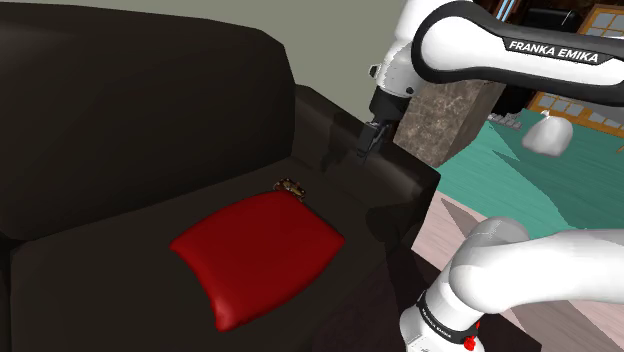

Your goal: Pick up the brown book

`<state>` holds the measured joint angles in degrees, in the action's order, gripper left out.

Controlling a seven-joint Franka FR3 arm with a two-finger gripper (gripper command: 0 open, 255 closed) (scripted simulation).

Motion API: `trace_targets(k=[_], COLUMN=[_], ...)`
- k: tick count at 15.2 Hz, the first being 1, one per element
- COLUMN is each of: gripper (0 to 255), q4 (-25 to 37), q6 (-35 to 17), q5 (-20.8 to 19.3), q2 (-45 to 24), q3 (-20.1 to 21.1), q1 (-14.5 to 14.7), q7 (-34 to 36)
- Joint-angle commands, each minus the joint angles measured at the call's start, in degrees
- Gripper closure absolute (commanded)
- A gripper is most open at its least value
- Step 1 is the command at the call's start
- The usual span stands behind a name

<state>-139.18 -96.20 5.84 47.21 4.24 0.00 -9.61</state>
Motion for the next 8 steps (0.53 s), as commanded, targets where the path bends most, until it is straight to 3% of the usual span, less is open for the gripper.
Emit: trace_targets(k=[1,8], gripper=[0,0], q4=[0.0,2.59], q6=[0.0,-9.79], q5=[0.0,-2.14], q2=[0.0,-15.03], q3=[0.0,-2.23], q1=[0.0,-0.33], q7=[0.0,-6.42])
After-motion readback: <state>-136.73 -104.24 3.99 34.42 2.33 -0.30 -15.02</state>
